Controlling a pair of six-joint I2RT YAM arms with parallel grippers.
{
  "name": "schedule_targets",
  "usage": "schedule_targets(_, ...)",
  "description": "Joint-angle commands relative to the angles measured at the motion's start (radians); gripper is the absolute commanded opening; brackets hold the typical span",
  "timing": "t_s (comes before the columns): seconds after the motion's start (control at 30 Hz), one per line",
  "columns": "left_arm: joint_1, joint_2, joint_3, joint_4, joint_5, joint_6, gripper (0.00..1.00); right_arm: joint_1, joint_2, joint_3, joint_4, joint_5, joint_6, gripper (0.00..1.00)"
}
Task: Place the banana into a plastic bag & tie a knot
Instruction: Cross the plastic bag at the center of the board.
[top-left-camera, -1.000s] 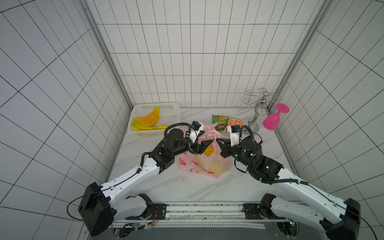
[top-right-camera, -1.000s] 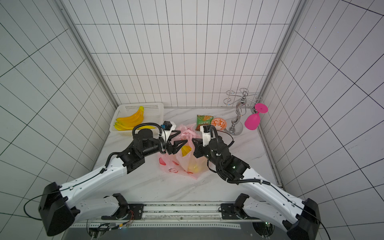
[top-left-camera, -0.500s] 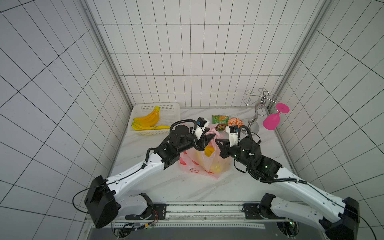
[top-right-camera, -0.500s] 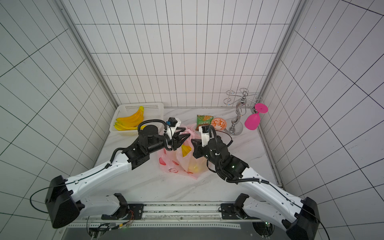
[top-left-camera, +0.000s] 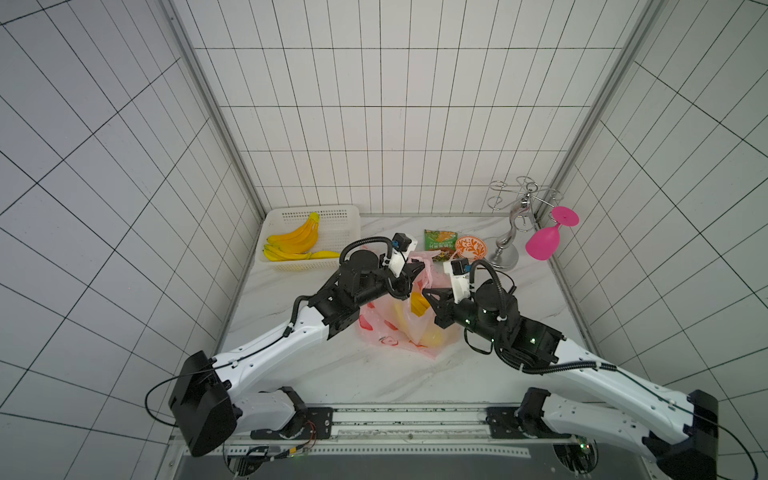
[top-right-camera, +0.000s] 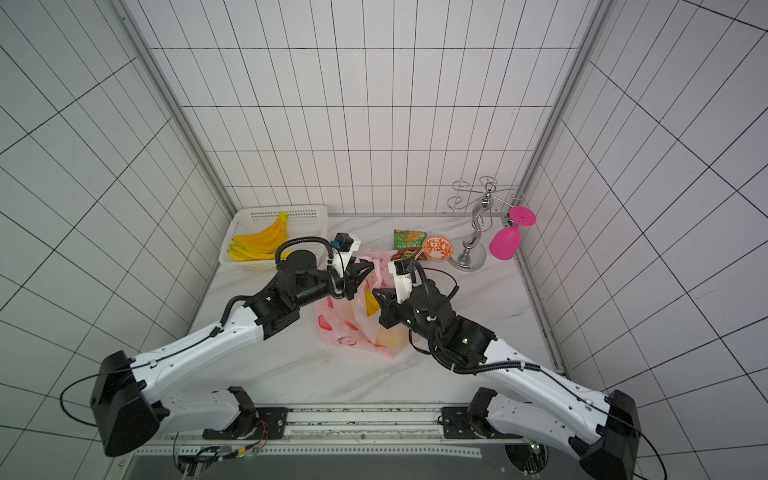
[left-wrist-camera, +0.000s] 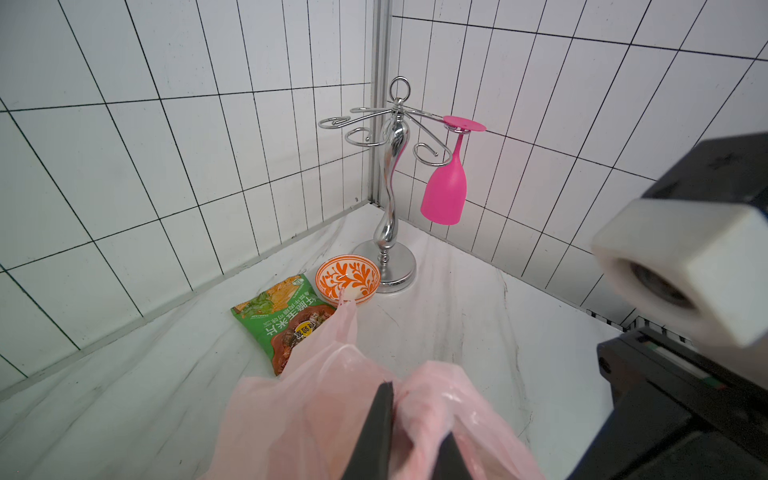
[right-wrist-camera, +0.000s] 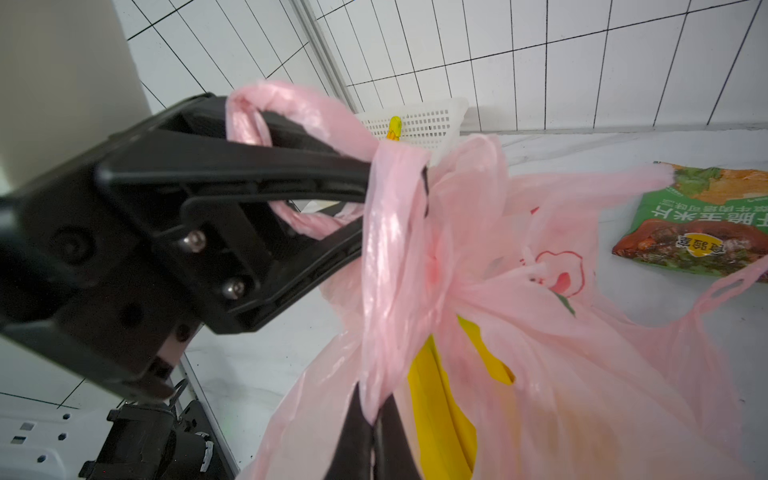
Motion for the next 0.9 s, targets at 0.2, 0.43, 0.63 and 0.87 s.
schedule_targets(0.2,-0.001,-0.011,0.020,0.046,0.017,-0.047,0.07,0.025,0.102,-0.026,0.065,0.102,0.058,0.00)
schedule_targets(0.43,-0.002,-0.036,-0.014,0.062,0.009,-0.102,0.05,0.020,0.196,-0.049,0.227,0.152,0.084,0.00)
schedule_targets(0.63,-0.003,-0.088,-0.086,0.116,-0.045,-0.237,0.04,0.016,0.283,-0.081,0.373,0.276,0.112,0.00)
schedule_targets(0.87,-0.023,-0.150,-0.178,0.172,-0.117,-0.401,0.00,-0.030,0.356,-0.101,0.556,0.389,0.136,0.00)
